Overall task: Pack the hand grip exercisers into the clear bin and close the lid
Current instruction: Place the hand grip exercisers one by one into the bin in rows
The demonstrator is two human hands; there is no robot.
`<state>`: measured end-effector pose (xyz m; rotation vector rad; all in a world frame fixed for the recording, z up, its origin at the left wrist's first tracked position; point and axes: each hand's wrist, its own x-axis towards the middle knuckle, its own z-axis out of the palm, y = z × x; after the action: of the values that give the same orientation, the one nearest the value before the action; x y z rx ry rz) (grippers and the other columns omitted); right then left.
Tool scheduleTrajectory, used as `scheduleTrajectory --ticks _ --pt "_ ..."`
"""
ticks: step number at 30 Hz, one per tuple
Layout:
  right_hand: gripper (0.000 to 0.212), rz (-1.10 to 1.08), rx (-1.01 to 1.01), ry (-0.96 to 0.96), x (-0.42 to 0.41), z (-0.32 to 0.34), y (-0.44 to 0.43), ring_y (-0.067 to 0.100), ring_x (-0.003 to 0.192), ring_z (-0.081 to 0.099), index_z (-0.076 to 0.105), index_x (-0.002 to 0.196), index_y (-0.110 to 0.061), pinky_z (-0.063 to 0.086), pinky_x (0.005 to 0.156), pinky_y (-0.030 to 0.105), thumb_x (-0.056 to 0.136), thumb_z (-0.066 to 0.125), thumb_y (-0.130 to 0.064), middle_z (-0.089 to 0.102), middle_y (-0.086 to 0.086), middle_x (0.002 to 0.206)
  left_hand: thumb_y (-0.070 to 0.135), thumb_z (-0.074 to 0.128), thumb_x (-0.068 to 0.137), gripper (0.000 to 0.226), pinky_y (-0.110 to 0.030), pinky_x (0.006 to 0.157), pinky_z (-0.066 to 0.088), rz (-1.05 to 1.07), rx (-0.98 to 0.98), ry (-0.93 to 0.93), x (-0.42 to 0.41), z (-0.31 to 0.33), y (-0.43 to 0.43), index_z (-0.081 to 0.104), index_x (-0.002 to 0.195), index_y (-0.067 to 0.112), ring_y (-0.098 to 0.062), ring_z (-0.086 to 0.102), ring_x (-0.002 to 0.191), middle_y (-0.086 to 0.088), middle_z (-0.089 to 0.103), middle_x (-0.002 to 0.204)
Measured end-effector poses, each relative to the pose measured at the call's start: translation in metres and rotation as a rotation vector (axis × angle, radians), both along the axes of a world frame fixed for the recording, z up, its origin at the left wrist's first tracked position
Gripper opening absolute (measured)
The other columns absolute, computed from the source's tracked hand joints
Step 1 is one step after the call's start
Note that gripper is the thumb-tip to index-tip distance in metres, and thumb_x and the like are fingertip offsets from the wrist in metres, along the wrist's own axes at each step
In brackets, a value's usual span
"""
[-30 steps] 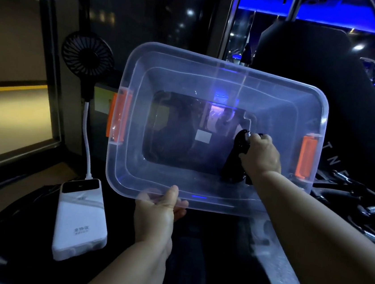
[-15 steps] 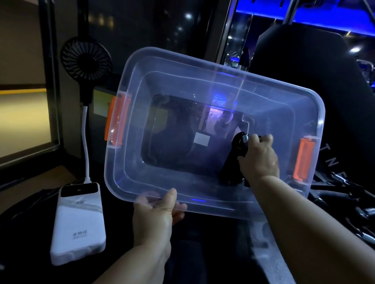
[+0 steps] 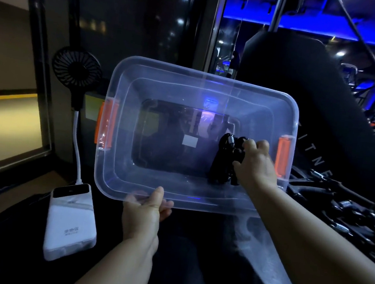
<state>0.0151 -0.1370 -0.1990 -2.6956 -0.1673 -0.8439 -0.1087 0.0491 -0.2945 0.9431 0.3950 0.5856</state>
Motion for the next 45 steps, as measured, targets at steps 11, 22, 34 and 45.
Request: scheduleTrajectory --ticks 11,22,34,45 --pt "0.040 0.089 0.073 -0.025 -0.056 -0.009 -0.041 0.034 0.090 0.058 0.055 0.116 -0.018 0.046 0.075 0.037 0.080 0.070 -0.022 0.047 0.007 0.116 0.012 0.065 0.089 0.017 -0.024 0.051 0.052 0.025 0.044 0.023 -0.004 0.003 -0.003 0.048 0.091 0.010 -0.012 0.067 0.051 0.001 0.063 0.046" --pt "0.034 -0.010 0.512 0.197 -0.076 -0.071 -0.085 0.027 0.093 0.060 0.048 0.116 -0.020 0.042 0.073 0.034 0.093 0.051 -0.045 0.063 0.002 0.100 0.013 0.067 0.089 0.020 -0.020 0.048 0.052 0.039 -0.013 0.097 -0.005 0.009 -0.005 0.051 0.095 0.002 -0.015 0.068 0.059 -0.008 0.063 0.066" --pt "0.009 0.101 0.627 0.142 -0.068 -0.080 -0.085 0.009 0.073 0.055 0.053 0.090 -0.029 0.035 0.061 0.028 0.094 0.052 -0.037 0.059 -0.010 0.076 0.021 0.066 0.090 0.035 -0.030 0.063 0.054 -0.241 -0.104 0.125 -0.003 0.014 -0.044 0.053 0.115 0.000 -0.021 0.068 0.077 -0.012 0.067 0.079" --pt "0.042 0.019 0.633 0.108 -0.081 -0.066 -0.099 0.007 0.071 0.053 0.054 0.119 -0.018 0.036 0.061 0.024 0.089 0.056 -0.048 0.055 -0.016 0.075 0.021 0.065 0.091 0.031 -0.035 0.068 0.057 -0.179 -0.078 0.115 -0.004 0.011 -0.048 0.052 0.112 0.002 -0.021 0.069 0.073 -0.012 0.067 0.077"
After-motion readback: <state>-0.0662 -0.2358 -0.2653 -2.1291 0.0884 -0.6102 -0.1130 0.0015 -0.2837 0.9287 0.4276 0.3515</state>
